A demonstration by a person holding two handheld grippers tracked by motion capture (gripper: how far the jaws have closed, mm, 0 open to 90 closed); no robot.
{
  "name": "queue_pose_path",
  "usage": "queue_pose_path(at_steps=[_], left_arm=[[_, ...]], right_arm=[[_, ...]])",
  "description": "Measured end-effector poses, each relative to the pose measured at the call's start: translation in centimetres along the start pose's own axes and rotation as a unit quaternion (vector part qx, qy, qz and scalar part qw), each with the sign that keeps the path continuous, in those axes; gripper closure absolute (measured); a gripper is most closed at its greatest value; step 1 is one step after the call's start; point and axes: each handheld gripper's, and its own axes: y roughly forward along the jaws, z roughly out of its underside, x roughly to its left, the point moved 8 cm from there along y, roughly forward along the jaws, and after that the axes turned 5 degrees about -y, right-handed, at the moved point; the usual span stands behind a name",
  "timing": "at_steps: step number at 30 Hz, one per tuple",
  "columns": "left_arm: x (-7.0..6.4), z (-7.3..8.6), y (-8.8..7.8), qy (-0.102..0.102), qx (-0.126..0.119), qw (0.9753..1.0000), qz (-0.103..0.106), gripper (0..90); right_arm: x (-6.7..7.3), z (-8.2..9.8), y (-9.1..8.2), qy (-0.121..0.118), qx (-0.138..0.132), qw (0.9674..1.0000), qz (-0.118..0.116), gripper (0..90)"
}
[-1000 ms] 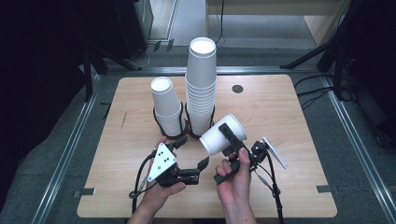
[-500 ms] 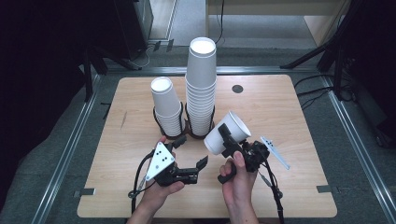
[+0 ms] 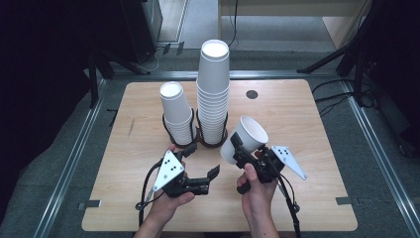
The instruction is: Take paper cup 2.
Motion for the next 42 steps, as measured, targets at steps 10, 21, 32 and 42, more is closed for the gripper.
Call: queue_pose_path(at_steps=[10, 21, 32, 42], left_arm=[[0.0, 0.1, 0.1, -0.001, 0.002, 1.0000, 0.000, 9.5], [0.1, 0.1, 0.0, -0.002, 0.001, 1.0000, -0.002, 9.5], [0.3, 0.0, 0.0, -0.004, 0.001, 1.0000, -0.004, 9.5], [0.4, 0.1, 0.0, -0.005, 0.003, 1.0000, -0.004, 9.5]], right_arm=[[-0.3, -0.3, -0.1, -0.048, -0.003, 0.9987, 0.019, 16.1], [-0.2, -0.7, 0.0, -0.128, -0.026, 0.9913, 0.015, 16.4], [-1.5, -1.2, 0.6, -0.216, -0.043, 0.9747, 0.041, 16.6], [-3.1, -1.4, 1.4, -0.264, -0.044, 0.9617, 0.058, 16.7]])
